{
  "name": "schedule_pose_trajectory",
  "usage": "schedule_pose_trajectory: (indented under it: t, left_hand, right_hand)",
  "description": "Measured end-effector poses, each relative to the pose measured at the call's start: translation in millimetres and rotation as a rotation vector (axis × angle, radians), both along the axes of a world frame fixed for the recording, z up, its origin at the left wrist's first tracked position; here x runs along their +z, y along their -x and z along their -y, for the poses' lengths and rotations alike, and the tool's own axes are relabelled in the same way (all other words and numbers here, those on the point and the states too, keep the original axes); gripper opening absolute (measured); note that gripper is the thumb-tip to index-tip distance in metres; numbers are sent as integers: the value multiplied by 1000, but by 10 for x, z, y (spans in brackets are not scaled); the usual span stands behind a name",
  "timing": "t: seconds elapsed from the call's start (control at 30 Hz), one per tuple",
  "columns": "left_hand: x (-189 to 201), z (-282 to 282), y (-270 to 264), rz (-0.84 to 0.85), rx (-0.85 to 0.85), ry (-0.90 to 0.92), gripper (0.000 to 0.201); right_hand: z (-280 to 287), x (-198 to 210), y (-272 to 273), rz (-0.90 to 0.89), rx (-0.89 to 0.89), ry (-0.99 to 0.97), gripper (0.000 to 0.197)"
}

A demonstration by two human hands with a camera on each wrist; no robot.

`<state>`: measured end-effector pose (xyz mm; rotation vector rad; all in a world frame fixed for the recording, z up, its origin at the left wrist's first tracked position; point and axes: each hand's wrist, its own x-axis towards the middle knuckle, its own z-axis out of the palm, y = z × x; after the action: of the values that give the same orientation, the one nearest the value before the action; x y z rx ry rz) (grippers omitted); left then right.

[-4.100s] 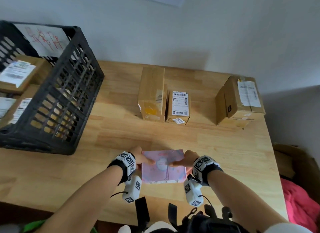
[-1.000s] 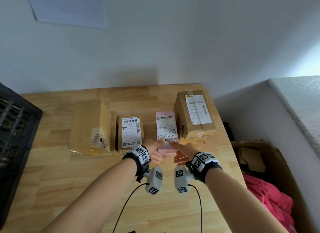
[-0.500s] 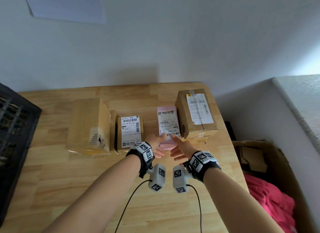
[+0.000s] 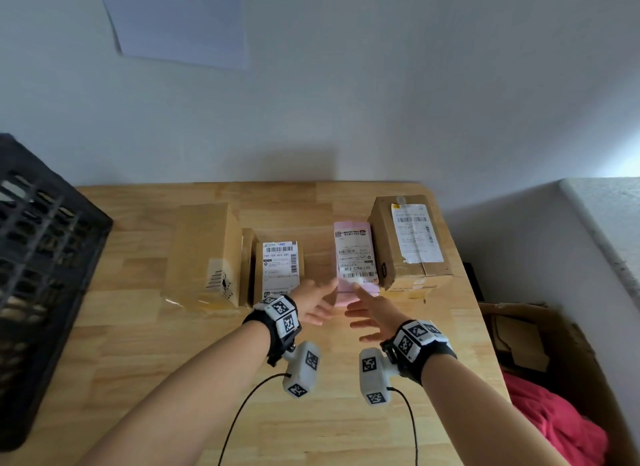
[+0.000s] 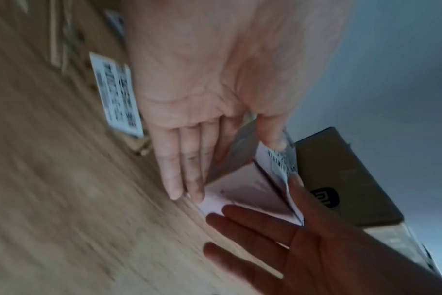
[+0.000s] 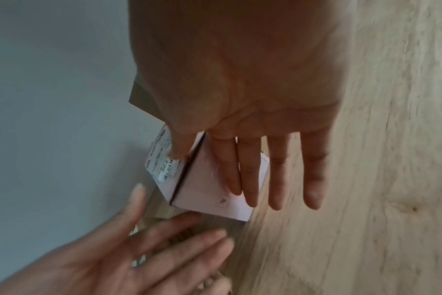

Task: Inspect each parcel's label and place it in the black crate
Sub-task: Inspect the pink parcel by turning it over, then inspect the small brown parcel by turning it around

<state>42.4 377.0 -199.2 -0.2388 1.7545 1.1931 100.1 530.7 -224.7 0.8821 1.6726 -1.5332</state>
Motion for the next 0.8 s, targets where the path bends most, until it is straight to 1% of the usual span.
schedule_pose_trajectory:
  t: [0.07, 0.13, 0.2, 0.27, 0.37, 0.5, 0.53, 0.57, 0.6, 0.63, 0.7, 0.73, 0.77, 0.8]
  left_hand:
    - [52, 256, 12, -121, -21, -7, 45]
    - [109, 501, 31, -253, 15, 8, 31]
    - [156, 739, 14, -397, 11, 102, 30]
    - [191, 872, -48, -470, -46, 185, 33]
    - [166, 960, -157, -462, -79, 208, 42]
    - [162, 965, -257, -369, -44, 122, 48]
    - [147, 952, -272, -351, -38, 107, 51]
    - [144, 932, -287, -333, -38, 95, 52]
    - [149, 908, -311, -331, -30, 77, 49]
    - [158, 885, -340, -329, -17, 72, 44]
    - [139, 861, -358, -340, 0, 90, 42]
    - [66, 882, -341, -354, -5, 118, 45]
    - [-29, 915, -314, -358, -16, 149, 48]
    - [-273, 965, -228, -373, -22, 180, 53]
  right_hand:
    - [95, 26, -7, 11, 99, 6, 54]
    - [236, 85, 37, -8, 155, 4, 56]
    - [449, 163, 96, -43, 197, -3, 54]
    - [653, 220, 142, -90, 224, -16, 52]
    - [901, 267, 179, -150, 271, -18, 49]
    - [1057, 294, 157, -166, 271, -68, 46]
    - [1073, 319, 122, -167, 247, -85, 46]
    - [1069, 304, 97, -163, 226, -88, 47]
    - [1082, 363, 41, -155, 206, -90, 48]
    - [1075, 334, 13, -153, 198, -88, 49]
    - [1085, 341, -40, -143, 186, -99, 54]
    - [1112, 413, -89, -117, 177, -110, 58]
    - [1112, 379, -97, -128, 158, -115, 62]
    - [1119, 412, -125, -119, 144, -102, 65]
